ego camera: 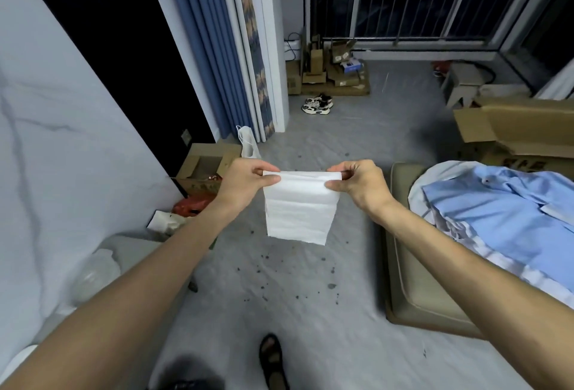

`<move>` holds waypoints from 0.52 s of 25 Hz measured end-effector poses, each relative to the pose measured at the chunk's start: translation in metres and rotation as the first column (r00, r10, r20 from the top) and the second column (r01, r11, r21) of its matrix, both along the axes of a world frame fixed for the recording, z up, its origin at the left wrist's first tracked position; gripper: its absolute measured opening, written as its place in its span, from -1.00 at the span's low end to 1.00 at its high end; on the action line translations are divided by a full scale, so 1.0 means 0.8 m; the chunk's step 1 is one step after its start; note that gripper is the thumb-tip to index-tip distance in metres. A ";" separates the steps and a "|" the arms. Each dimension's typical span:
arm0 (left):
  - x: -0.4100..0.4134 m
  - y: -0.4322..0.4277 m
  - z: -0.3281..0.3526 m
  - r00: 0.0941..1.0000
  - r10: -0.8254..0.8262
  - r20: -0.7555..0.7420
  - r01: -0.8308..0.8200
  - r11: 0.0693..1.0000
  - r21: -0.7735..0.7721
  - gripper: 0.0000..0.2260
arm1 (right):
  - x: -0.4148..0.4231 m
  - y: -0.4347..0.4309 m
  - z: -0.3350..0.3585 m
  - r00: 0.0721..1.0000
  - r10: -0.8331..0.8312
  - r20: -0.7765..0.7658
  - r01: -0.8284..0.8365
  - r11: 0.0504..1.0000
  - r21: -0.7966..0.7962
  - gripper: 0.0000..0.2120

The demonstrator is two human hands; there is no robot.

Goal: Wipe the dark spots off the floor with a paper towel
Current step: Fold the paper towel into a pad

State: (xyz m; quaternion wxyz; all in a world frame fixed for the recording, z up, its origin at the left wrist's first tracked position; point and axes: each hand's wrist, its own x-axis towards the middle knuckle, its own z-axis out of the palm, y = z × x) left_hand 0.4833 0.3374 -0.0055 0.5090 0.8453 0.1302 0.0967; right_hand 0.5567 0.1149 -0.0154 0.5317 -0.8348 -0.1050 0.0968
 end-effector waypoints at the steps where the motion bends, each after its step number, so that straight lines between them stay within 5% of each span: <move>1: 0.015 0.006 -0.002 0.999 -0.009 0.031 0.007 0.999 0.045 -0.91 | 0.014 0.004 -0.001 0.999 -0.001 0.046 0.003 0.999 -0.036 -0.79; 6: 0.097 0.051 -0.002 0.991 -0.061 0.118 0.048 0.993 0.105 -0.98 | 0.086 0.033 0.011 0.989 0.025 0.143 -0.017 0.998 -0.052 -0.90; 10: 0.172 0.086 0.028 0.982 -0.148 0.114 0.176 0.939 -0.296 -0.86 | 0.148 0.063 0.043 0.985 0.155 0.071 -0.168 0.956 0.240 -0.89; 13: 0.217 0.098 0.060 0.972 -0.182 0.148 0.230 0.868 -0.440 -0.83 | 0.176 0.082 0.049 0.957 0.291 -0.003 -0.267 0.882 0.387 -0.72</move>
